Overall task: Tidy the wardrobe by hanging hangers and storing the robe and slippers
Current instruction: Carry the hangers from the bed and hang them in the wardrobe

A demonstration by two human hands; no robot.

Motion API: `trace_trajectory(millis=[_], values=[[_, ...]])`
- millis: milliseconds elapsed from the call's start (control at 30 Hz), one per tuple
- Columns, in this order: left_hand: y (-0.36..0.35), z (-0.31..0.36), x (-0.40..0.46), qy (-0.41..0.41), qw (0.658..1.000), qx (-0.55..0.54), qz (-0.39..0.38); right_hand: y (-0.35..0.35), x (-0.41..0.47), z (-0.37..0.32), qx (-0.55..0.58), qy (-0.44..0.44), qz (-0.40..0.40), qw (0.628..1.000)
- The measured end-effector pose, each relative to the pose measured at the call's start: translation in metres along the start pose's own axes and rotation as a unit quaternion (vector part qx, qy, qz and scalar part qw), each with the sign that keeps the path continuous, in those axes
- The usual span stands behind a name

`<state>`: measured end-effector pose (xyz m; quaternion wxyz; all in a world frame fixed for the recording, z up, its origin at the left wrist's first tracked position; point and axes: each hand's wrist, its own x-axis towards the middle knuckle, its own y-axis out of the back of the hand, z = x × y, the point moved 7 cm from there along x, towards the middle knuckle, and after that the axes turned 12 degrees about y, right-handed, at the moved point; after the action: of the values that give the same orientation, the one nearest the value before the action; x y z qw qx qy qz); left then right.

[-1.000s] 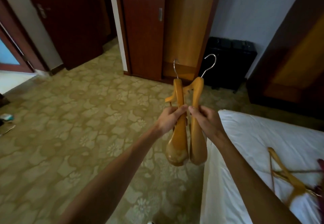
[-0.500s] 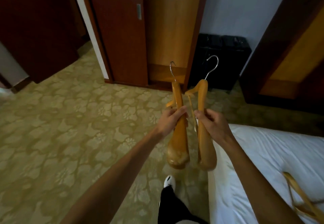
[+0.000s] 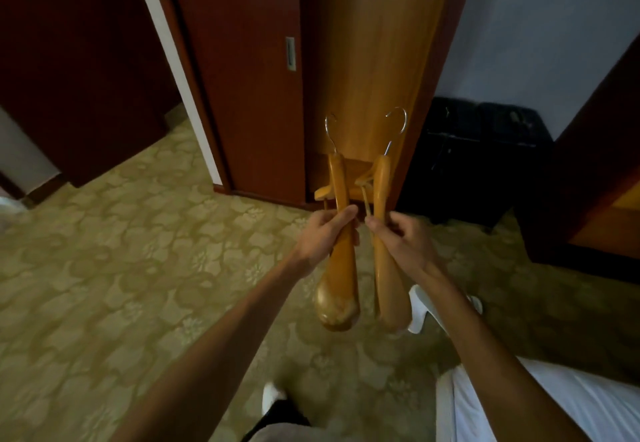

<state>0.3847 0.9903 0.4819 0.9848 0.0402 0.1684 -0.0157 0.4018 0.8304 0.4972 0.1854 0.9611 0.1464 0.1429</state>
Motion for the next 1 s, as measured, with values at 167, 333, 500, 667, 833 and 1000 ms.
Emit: trace_trajectory(millis=[167,333,500,667,833,1000], values=[[0.063,0.02,0.104,-0.011,1.0,0.0,0.026,-0.028,0.12,0.023,0.0,0.008,0.0,1.0],[0.131,0.048,0.233,-0.016,0.999,-0.019,0.035,-0.055,0.257,0.049,-0.015,0.01,-0.015,1.0],[0.165,0.102,0.344,-0.007,1.0,-0.027,-0.006,-0.05,0.369,0.067,-0.005,-0.017,-0.003,1.0],[0.169,0.159,0.439,-0.011,0.999,-0.029,-0.042,-0.016,0.458,0.076,0.009,-0.011,0.05,0.999],[0.166,0.226,0.525,-0.043,0.995,-0.006,-0.089,0.028,0.55,0.074,-0.018,0.025,0.087,0.996],[0.163,0.316,0.604,-0.092,0.989,0.026,-0.112,0.08,0.65,0.063,-0.045,0.064,0.101,0.992]])
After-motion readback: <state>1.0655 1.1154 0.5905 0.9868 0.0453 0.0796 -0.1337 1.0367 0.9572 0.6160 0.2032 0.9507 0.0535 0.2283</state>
